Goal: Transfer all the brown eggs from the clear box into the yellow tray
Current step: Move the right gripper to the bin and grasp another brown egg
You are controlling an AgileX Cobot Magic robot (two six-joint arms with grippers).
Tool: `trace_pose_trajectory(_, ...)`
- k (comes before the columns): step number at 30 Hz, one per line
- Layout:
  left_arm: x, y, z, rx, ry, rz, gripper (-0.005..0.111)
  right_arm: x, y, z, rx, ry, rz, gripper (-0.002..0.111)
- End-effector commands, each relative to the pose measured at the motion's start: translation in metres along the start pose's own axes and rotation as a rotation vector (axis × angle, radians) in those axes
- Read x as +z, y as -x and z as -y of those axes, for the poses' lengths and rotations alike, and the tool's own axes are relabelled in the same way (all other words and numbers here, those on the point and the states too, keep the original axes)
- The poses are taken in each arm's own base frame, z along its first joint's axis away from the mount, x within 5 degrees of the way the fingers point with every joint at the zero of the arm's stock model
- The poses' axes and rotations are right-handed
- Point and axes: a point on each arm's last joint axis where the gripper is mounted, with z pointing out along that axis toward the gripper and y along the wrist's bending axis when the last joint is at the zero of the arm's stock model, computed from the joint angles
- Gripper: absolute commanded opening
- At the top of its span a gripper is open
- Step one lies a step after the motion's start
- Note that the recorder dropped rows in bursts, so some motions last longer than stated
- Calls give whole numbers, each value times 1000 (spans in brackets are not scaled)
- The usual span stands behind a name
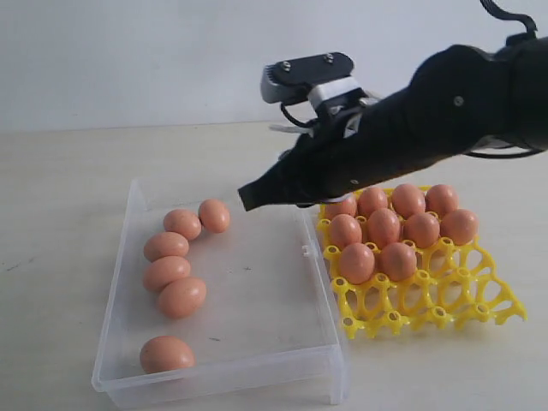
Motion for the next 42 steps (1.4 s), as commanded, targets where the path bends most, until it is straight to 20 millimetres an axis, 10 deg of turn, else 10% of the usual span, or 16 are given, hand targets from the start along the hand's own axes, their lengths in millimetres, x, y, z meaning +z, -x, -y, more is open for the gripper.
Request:
trace_pose_trajectory(1, 0, 2, 0, -5, -1, 17, 0, 17, 16, -9, -67, 26, -29, 1)
trace_pose_trajectory(11, 0, 2, 0, -5, -1, 17, 0, 92, 46, -16, -86, 68, -154, 46)
trace_pose_trajectory(28, 0, 2, 0, -5, -1, 17, 0, 170, 74, -4, -12, -48, -380, 46)
trace_pose_trajectory(42, 0, 2, 0, -5, -1, 17, 0, 183, 78, -5, 47, -47, -368, 46)
